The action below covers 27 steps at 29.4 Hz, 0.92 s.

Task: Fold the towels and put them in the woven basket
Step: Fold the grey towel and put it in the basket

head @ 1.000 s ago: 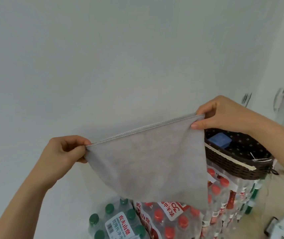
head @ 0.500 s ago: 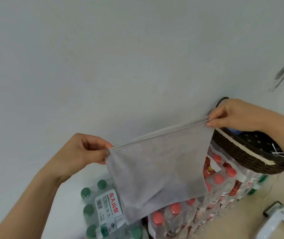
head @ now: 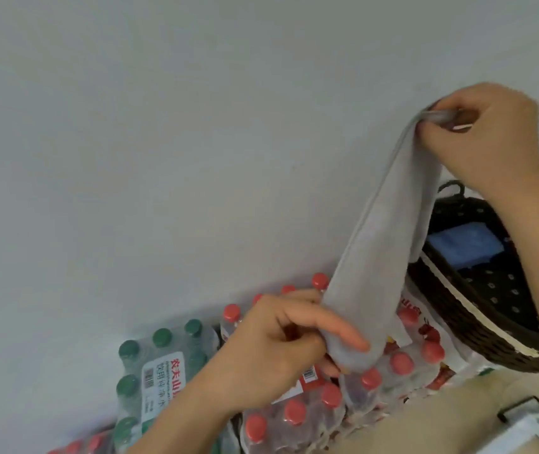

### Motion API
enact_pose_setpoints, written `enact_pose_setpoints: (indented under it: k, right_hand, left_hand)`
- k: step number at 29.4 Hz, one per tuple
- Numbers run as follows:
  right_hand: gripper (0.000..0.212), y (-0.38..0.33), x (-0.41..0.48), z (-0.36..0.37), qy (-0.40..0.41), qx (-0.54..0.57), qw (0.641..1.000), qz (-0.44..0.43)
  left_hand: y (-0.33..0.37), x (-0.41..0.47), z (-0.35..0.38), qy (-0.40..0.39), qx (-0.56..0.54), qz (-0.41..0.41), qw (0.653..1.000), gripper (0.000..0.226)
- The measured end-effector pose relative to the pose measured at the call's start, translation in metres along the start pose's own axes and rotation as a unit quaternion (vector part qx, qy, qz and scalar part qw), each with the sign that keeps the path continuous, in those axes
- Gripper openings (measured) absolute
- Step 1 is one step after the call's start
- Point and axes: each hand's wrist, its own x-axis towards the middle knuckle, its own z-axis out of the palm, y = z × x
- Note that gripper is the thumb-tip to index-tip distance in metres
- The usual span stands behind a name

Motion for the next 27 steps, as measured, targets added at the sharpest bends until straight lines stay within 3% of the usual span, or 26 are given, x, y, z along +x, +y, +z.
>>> enact_pose_setpoints:
  k: [2, 4, 8, 10, 14, 16, 19, 21, 23, 25, 27]
  right_hand:
    - [0.011, -0.013, -0.006, 0.031, -0.039, -0.014, 0.995, -0.086]
    - [0.007, -0.031, -0.031, 0.076, -0.127, -0.008, 0.982, -0.142]
    - [0.009, -0.073, -0.111, 0.178, -0.336, 0.015, 0.922, -0.190]
    - [0.011, -0.092, -0.150, 0.220, -0.408, 0.027, 0.892, -0.190]
    - [0.022, -0.124, -0.204, 0.266, -0.461, 0.034, 0.873, -0.157]
    - [0.039, -0.132, -0.221, 0.271, -0.467, 0.048, 0.873, -0.135]
    - [0.049, -0.126, -0.234, 0.244, -0.415, 0.071, 0.905, -0.055]
    - [0.042, -0.106, -0.247, 0.206, -0.293, 0.088, 0.951, 0.033]
    - [0.029, -0.080, -0.269, 0.157, -0.161, 0.086, 0.965, 0.186]
    - [0.016, -0.059, -0.302, 0.111, -0.054, 0.113, 0.915, 0.383]
    - [0.009, -0.050, -0.337, 0.084, -0.003, 0.182, 0.801, 0.570]
  left_hand:
    - [-0.012, -0.015, 0.004, 0.021, 0.017, -0.008, 1.000, 0.045]
    - [-0.030, -0.036, -0.005, 0.048, 0.038, -0.040, 0.997, 0.042]
    - [-0.076, -0.089, -0.024, 0.130, -0.016, -0.184, 0.974, 0.016]
    - [-0.098, -0.117, -0.029, 0.169, -0.062, -0.256, 0.950, 0.014]
    - [-0.120, -0.162, -0.036, 0.164, -0.145, -0.313, 0.924, 0.028]
    - [-0.126, -0.173, -0.040, 0.139, -0.176, -0.324, 0.919, 0.030]
    - [-0.129, -0.183, -0.042, 0.132, -0.188, -0.318, 0.920, 0.026]
    - [-0.132, -0.188, -0.044, 0.141, -0.185, -0.303, 0.924, 0.027]
    - [-0.136, -0.192, -0.045, 0.154, -0.176, -0.296, 0.926, 0.033]
    - [-0.137, -0.194, -0.044, 0.156, -0.173, -0.292, 0.928, 0.032]
    - [-0.140, -0.195, -0.043, 0.159, -0.196, -0.285, 0.925, 0.028]
